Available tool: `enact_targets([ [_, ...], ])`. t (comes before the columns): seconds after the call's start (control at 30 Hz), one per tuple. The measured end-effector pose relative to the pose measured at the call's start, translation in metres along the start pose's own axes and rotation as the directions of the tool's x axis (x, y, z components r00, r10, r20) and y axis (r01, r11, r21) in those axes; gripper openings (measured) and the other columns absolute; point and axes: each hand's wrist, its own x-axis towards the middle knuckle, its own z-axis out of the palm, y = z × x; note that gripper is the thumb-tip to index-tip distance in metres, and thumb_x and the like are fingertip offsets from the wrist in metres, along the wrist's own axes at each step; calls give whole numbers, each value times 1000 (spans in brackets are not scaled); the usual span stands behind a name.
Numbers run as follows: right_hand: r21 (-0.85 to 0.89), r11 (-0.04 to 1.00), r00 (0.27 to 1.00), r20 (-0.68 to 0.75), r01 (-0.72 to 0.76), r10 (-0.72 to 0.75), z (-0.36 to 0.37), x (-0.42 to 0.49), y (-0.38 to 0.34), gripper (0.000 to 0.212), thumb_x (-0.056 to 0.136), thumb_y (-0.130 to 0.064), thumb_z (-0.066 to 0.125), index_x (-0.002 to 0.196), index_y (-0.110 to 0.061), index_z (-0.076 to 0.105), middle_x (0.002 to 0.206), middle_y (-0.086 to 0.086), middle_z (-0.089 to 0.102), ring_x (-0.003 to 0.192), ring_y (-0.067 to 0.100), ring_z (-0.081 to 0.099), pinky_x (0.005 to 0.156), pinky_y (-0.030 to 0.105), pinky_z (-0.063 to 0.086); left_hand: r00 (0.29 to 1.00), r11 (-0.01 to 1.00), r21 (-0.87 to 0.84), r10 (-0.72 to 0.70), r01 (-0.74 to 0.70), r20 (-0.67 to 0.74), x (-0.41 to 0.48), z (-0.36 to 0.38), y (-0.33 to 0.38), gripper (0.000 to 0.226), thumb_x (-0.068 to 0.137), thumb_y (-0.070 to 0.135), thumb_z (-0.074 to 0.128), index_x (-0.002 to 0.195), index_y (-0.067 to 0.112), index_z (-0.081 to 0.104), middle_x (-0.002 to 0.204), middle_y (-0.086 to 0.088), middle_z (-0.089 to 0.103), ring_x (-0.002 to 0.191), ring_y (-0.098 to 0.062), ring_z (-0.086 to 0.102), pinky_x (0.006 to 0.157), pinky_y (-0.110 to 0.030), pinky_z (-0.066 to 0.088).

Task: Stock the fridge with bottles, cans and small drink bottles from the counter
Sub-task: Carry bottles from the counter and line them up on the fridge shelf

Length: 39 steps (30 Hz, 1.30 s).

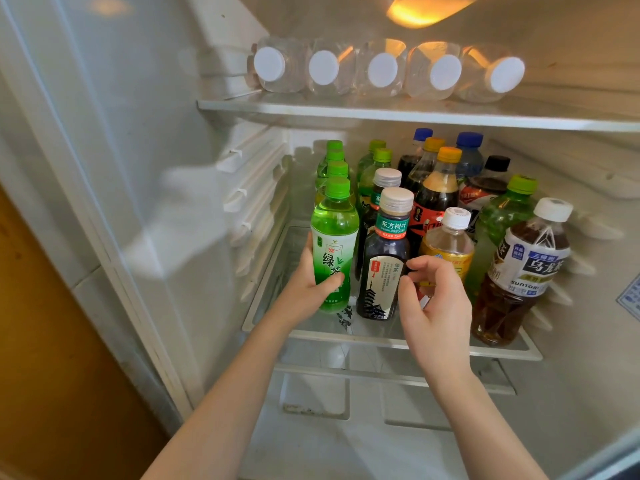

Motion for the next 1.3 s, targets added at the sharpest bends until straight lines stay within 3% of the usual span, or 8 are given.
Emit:
enact_targets([
  [0.17, -34, 999, 1000, 9, -28, 29, -2, -4, 4, 21, 84, -15, 59, 105, -20, 56, 96, -8, 59, 91, 5, 55, 69, 13, 43, 1000, 1000, 0, -15, 15, 5, -2, -2, -3, 76, 85, 20, 68, 144, 36, 21, 131, 22, 50, 120, 3, 49, 104, -35, 41],
  [0.3, -25, 998, 998, -11, -66, 65, -7, -7, 7, 24, 84, -13, 60, 108, -17, 56, 97, -6, 59, 91, 7, 56, 76, 35, 51, 989, 981, -180, -92, 70, -114, -15, -2, -7, 99, 78, 42, 70, 152, 31, 6, 156, 8, 22, 139, -10, 29, 114, -41, 28],
  [0.47, -30, 996, 996, -21, -89, 88, -16, -13, 13, 21, 85, -14, 59, 104, -20, 55, 93, -4, 61, 85, 10, 59, 71, 29, 51, 901, 975, -200, -3, -93, -434, -32, 10, -9, 50, 89, 40, 54, 135, 31, 38, 131, 17, 48, 121, 5, 46, 104, -28, 38],
  [0.63, -33, 992, 992, -41, -123, 122, -23, -26, 18, 17, 85, -12, 58, 96, -25, 55, 88, -11, 60, 83, 2, 57, 64, 13, 44, 838, 976, -30, 171, -217, -519, -50, 27, -2, 29, 82, 45, 50, 110, 42, 49, 118, 22, 53, 113, 9, 49, 87, -6, 39],
  [0.8, -94, 983, 985, -75, -160, 154, -45, -48, 29, 17, 85, -7, 59, 95, -21, 59, 89, -11, 62, 85, 4, 57, 62, 12, 44, 843, 925, 117, 378, -361, -383, -64, 52, -7, 29, 85, 28, 52, 114, 31, 52, 119, 9, 55, 116, -15, 53, 96, -34, 43],
  [0.97, -216, 954, 978, -76, -206, 194, -84, -84, 36, 16, 86, -11, 57, 93, -25, 58, 88, -17, 60, 86, -1, 55, 64, 11, 42, 820, 827, 247, 549, -505, -163, -82, 92, -22, 23, 89, 14, 52, 112, 18, 55, 112, 5, 55, 107, -15, 53, 93, -32, 42],
  [1.13, -357, 884, 952, -76, -303, 295, -137, -145, 40, 13, 83, -14, 55, 94, -17, 62, 86, -15, 62, 81, 1, 53, 72, 7, 39, 918, 907, 172, 356, -384, 173, -121, 137, -45, 20, 87, 26, 48, 103, 19, 58, 101, 8, 60, 96, -9, 56, 87, -22, 43],
  [1.3, -455, 734, 858, -171, -504, 483, -201, -232, 41, 13, 87, -9, 59, 98, -13, 63, 86, -8, 65, 77, 5, 53, 71, 21, 43, 862, 955, 233, 45, -186, 505, -170, 186, -75, 10, 89, 19, 59, 98, 23, 62, 97, 16, 62, 92, -3, 59, 79, -11, 42],
])
